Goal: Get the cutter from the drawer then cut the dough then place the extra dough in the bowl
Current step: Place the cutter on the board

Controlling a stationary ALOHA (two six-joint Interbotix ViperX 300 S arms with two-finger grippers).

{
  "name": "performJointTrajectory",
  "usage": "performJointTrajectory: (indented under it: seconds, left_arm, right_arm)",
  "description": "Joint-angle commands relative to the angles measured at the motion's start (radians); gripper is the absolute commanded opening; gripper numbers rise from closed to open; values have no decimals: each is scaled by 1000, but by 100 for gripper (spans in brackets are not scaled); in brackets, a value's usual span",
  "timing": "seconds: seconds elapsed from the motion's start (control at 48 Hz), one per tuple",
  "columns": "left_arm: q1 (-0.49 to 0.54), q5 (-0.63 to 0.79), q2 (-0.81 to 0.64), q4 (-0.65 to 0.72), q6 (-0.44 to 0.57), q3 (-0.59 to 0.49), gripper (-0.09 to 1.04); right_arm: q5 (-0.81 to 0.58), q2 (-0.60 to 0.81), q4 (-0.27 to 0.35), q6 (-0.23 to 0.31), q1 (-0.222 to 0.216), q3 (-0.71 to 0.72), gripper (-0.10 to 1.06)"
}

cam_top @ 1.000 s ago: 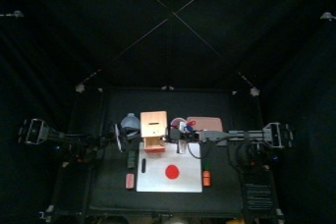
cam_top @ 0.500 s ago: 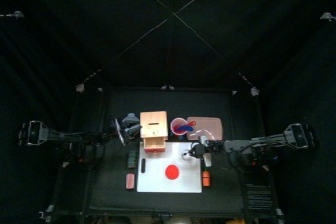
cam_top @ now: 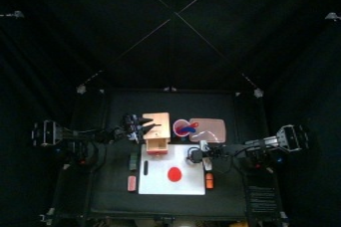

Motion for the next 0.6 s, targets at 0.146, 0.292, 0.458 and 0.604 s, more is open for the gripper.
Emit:
performJointTrajectory:
  seconds: [0.146, 0.292, 0.458, 0.604]
  left_arm:
    - [51, -2, 71, 38, 2, -86, 74]
    - [104, 51, 83, 74, 0, -123, 74]
    - [183, 221, 83, 100, 0, -196, 74]
    - [265, 509, 87, 155, 0, -304, 73]
  right_arm:
    - [17, -11, 37, 2, -12, -26, 73]
    - [18, -11, 38, 2, -15, -31, 77]
    - [15, -9, 35, 0, -17, -66, 77]
    - [11, 6, 41, -2, -12, -144, 77]
